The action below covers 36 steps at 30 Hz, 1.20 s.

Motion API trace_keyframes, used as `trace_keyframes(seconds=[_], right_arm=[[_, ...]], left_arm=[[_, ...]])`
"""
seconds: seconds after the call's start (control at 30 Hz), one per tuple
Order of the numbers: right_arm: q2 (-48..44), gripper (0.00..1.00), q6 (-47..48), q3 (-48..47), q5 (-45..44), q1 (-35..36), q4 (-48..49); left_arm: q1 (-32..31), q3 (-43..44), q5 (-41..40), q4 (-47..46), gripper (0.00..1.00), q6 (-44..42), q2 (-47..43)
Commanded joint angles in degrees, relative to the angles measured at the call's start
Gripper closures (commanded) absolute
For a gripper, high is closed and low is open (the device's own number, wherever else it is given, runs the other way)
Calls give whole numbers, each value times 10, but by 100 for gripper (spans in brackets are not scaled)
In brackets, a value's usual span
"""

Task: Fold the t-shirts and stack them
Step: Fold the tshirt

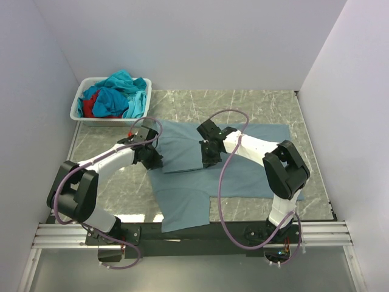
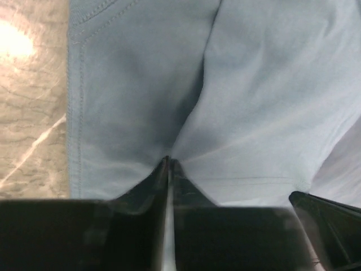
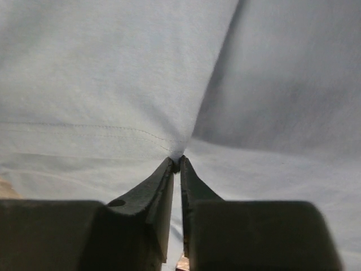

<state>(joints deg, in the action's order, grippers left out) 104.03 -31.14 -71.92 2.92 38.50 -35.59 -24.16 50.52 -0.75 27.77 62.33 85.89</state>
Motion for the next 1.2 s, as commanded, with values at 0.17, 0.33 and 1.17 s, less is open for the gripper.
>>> trace_keyframes(seconds=[0.17,0.33,1.17], right_arm=[[-40,37,7,9,-11,3,-21],[-70,15,14,-28,-72,-9,-59],[48,10,106,-58,-39,-382,45]], left_arm=[[-3,-1,-29,30,30,-43,-38],[-4,41,-42,38,1,-63,-77],[54,345,23,-59,1,-145,294]])
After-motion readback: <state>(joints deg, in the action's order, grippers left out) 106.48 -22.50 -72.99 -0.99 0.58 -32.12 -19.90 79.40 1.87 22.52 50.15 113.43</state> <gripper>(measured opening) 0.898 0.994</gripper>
